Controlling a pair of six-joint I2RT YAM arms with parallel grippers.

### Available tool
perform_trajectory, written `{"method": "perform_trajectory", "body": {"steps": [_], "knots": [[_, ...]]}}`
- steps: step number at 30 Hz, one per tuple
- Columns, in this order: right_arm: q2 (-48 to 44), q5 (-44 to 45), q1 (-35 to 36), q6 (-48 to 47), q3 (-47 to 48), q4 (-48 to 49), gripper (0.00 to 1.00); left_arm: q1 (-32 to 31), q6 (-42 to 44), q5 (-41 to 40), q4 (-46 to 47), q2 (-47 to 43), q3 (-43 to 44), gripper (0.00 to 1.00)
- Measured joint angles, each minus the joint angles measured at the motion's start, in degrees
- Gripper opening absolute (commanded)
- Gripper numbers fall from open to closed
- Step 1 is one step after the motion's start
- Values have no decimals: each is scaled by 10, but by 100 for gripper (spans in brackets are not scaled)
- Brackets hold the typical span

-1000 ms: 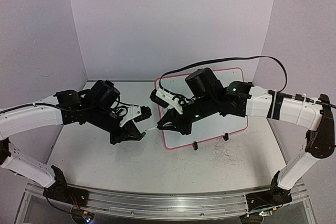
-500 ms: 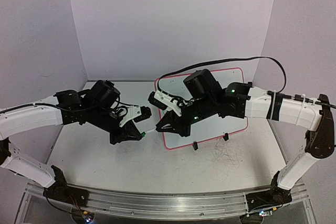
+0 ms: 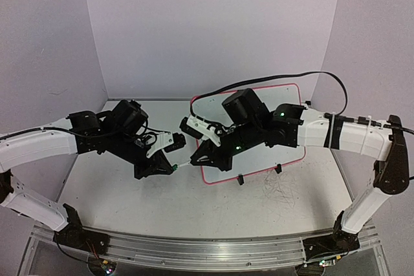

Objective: Write a sentence on the whiteboard
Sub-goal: Insert the whiteboard marker without the cap into the pen cap.

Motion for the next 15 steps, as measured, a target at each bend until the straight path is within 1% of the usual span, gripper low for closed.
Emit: {"method": "perform_trajectory", "body": {"steps": [9, 15], "knots": [[0, 20, 16, -39, -7, 24, 0, -3, 9, 16, 1, -7, 0, 0], [-20, 23, 26, -117, -64, 90, 0, -4, 13, 29, -15, -11, 0, 0]]}}
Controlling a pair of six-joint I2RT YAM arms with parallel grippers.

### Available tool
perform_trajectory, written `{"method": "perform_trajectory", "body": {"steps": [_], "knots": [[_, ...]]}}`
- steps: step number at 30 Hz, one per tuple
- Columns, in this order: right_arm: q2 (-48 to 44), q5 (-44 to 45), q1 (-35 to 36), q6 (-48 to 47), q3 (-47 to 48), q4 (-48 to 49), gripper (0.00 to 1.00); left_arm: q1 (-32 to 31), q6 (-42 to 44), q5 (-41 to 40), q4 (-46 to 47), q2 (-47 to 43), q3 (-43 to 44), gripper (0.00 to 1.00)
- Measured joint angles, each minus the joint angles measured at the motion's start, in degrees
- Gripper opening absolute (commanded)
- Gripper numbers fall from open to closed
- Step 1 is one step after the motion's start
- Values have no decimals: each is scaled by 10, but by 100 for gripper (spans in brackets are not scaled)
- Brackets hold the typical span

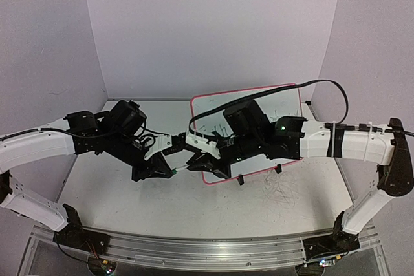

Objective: Write a sentence on the whiteboard
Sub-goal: Insert the whiteboard marker without the cap into the pen cap.

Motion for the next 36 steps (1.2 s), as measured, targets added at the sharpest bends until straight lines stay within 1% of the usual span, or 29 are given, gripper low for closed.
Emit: {"method": "perform_trajectory", "body": {"steps": [4, 8, 15, 23, 27, 30, 36], "knots": [[-32, -5, 3, -71, -46, 41, 0, -1, 0, 31, 2, -1, 0, 0], [-48, -16, 4, -151, -72, 68, 0, -2, 0, 59, 1, -2, 0, 0], [-38, -34, 4, -276, -69, 74, 0, 0, -3, 84, -17, -2, 0, 0], [28, -48, 10, -402, -19, 49, 0, 2, -8, 79, -58, 14, 0, 0], [56, -40, 19, -444, 0, 36, 0, 2, -5, 72, -63, 30, 0, 0], [66, -26, 28, -458, 4, 41, 0, 0, -1, 62, -70, 32, 0, 0], [69, 7, 42, -463, -18, 87, 0, -1, 0, 40, -74, 32, -6, 0]]}}
